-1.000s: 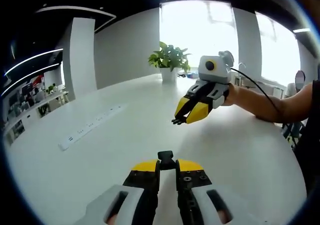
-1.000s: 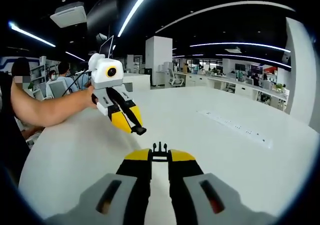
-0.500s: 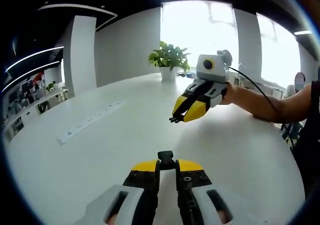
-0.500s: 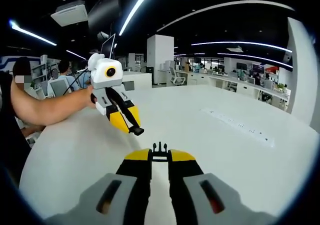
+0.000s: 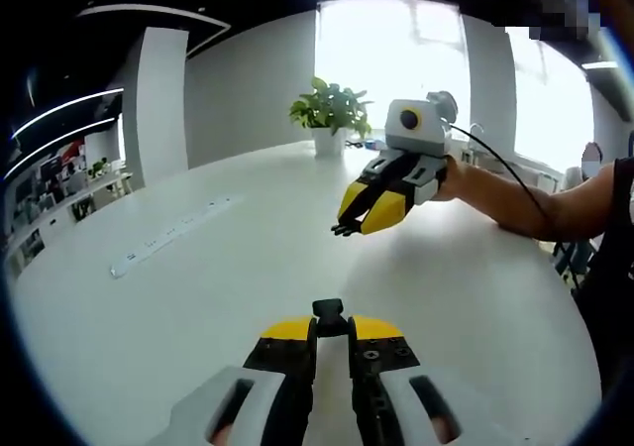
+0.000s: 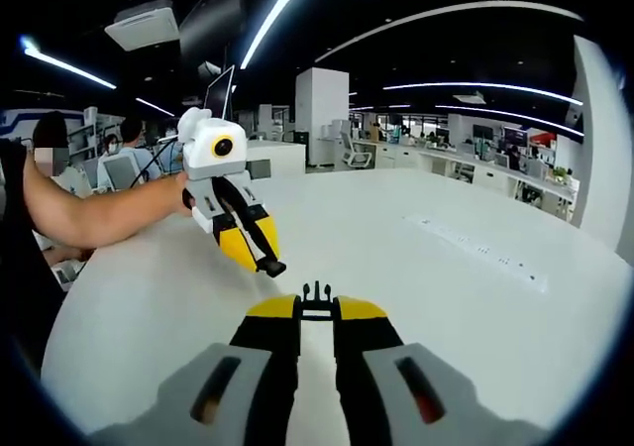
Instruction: Snap the two parts of the plastic buckle together until the buckle closes and remains connected.
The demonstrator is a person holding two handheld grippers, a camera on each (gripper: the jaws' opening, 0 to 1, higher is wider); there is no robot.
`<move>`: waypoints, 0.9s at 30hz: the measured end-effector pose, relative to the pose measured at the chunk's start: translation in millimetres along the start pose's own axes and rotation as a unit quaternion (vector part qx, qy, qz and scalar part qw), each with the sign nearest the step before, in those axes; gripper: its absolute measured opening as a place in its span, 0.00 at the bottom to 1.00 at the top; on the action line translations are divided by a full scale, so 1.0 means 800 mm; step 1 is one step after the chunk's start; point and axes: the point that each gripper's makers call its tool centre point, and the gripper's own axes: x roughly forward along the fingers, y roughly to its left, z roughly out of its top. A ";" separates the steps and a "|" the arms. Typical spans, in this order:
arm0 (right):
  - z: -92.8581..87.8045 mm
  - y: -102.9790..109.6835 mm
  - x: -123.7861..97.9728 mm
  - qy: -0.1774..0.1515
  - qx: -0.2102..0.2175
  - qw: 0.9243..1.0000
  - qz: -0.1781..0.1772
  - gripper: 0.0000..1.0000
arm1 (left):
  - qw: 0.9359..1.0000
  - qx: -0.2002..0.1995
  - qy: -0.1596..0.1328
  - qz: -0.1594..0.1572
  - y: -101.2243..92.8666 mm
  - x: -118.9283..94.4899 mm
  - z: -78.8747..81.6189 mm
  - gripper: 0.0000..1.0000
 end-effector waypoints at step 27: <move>-0.005 0.011 -0.010 0.005 -0.003 1.000 0.008 0.11 | 1.000 0.003 0.010 -0.014 -0.007 0.002 -0.004 0.10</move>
